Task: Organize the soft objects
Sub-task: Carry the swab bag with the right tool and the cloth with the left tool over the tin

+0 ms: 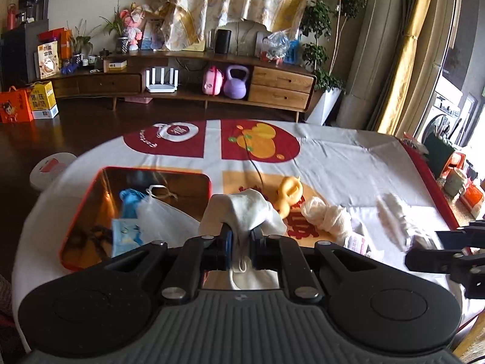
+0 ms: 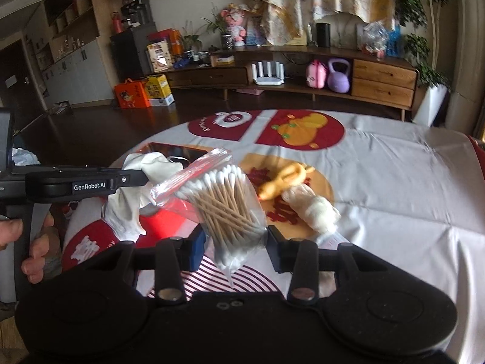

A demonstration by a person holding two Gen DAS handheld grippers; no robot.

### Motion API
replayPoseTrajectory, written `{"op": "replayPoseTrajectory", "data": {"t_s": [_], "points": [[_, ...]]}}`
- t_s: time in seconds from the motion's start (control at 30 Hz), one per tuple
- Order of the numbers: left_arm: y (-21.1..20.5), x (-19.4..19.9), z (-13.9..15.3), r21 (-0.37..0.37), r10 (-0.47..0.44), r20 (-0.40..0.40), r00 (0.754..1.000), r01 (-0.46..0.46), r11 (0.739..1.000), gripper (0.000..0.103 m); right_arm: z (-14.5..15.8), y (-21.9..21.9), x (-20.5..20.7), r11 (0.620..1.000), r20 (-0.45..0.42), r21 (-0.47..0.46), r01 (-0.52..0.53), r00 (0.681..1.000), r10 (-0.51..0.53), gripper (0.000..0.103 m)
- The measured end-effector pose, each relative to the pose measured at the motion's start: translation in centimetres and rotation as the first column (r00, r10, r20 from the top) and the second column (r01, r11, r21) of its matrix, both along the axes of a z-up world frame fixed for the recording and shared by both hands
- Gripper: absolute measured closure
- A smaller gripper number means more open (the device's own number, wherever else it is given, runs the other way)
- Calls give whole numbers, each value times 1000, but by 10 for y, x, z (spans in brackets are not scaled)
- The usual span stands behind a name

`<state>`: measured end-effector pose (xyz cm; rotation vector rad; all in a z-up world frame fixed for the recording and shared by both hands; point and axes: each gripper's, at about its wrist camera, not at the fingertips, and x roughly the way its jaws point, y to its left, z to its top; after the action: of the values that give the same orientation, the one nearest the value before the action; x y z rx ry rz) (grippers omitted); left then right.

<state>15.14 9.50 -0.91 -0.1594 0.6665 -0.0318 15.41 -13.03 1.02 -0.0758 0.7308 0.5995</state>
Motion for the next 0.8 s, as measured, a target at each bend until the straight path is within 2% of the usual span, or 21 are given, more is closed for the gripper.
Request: {"op": "replayPoseTrajectory", "data": {"t_s": [0.47,0.8], "points": [[49,-9,31,14,52,39,998,-52,999,92,11,73,15,996,16,-12,-89,996,90,62],[87,3,28,31,98,26,995,-99,995,92,5,122,38,994,3,-50,-102,995,102,62]]}}
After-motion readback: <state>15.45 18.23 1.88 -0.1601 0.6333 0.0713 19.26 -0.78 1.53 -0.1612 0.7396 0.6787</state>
